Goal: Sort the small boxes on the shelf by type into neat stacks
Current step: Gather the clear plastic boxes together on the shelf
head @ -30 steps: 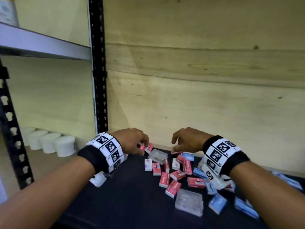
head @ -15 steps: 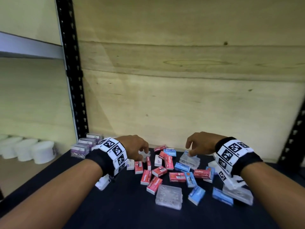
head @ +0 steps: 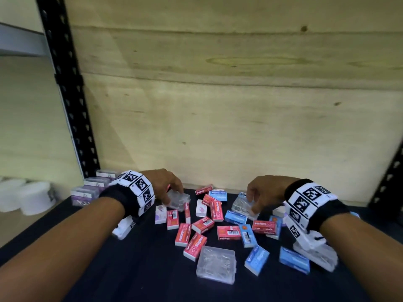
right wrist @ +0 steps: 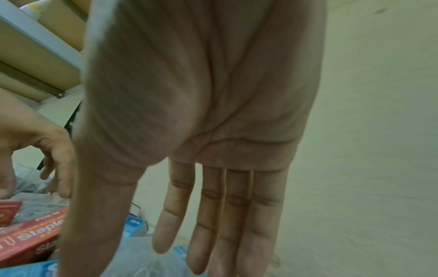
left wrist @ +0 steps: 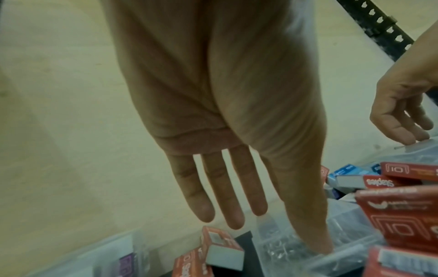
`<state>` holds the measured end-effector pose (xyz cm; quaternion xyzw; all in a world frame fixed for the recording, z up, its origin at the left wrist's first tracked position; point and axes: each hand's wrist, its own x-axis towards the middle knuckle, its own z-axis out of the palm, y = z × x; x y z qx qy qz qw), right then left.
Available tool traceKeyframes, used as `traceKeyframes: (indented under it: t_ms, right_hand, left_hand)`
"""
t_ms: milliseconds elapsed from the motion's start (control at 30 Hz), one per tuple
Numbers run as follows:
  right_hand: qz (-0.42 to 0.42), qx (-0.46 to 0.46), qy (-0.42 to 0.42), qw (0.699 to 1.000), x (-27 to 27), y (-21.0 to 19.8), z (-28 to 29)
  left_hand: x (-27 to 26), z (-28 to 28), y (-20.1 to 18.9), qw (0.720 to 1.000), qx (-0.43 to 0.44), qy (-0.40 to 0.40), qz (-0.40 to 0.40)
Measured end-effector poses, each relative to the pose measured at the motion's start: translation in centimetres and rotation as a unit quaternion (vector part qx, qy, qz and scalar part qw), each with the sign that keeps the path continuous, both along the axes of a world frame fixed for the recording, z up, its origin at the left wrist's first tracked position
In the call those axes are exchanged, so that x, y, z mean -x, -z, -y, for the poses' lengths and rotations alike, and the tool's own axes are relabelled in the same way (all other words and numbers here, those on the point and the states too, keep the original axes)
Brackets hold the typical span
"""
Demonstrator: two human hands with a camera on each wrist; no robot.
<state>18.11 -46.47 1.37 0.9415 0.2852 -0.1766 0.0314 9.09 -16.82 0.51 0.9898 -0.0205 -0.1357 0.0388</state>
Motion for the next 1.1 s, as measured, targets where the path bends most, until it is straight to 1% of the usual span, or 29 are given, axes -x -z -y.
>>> traceKeyframes:
  t_ms: [100, 300, 467, 600, 667, 733, 833, 900, 967, 1033, 1100]
  right_hand:
    - [0.0, 0.016, 0.005, 1.0, -0.4, 0.2, -0.4]
    - [0.004, 0.039, 0.011, 0.999, -0.1, 0.4, -0.7]
    - [0.005, 0.028, 0.022, 0.999, 0.4, -0.2, -0.5]
    - [0.011, 0.014, 0.025, 1.0, 1.0, -1.4, -0.1]
    - [0.002, -0.01, 0.026, 1.0, 1.5, -2.1, -0.1]
    - [-0.021, -0.052, 0.033, 0.998, 2.1, -2.7, -0.4]
    - [-0.045, -0.106, 0.029, 0.993, 3.2, -3.4, -1.6]
    - [-0.04, -0.116, 0.003, 0.992, 4.1, -3.7, -2.6]
    - [-0.029, -0.12, -0.021, 0.992, 4.9, -4.0, -3.6]
    - [-0.027, -0.131, -0.041, 0.99, 5.9, -4.1, -4.8]
    - [-0.019, -0.137, -0.06, 0.989, 6.7, -4.0, -6.1]
  left_hand:
    - [-0.7, 0.3, 0.3, 1.0, 0.005, 0.009, -0.006]
    - [-1.3, 0.4, 0.9, 1.0, 0.025, 0.0, -0.007]
    - [-1.1, 0.2, 0.7, 1.0, 0.023, -0.003, 0.004]
    - [-0.2, -0.2, -0.4, 0.999, 0.029, -0.014, 0.01]
    - [0.5, -0.2, -1.0, 0.999, 0.048, -0.025, 0.002]
    - [1.5, -0.2, -1.6, 0.997, 0.064, -0.033, -0.012]
    - [3.1, -0.2, -2.4, 0.998, 0.055, -0.037, -0.011]
    - [4.1, -0.5, -2.5, 0.997, 0.06, -0.041, -0.001]
    - [5.1, -0.9, -2.5, 0.996, 0.069, -0.054, -0.014]
    - [6.6, -1.7, -2.3, 0.991, 0.097, -0.081, -0.039]
    - [8.3, -2.6, -2.0, 0.984, 0.136, -0.106, -0.044]
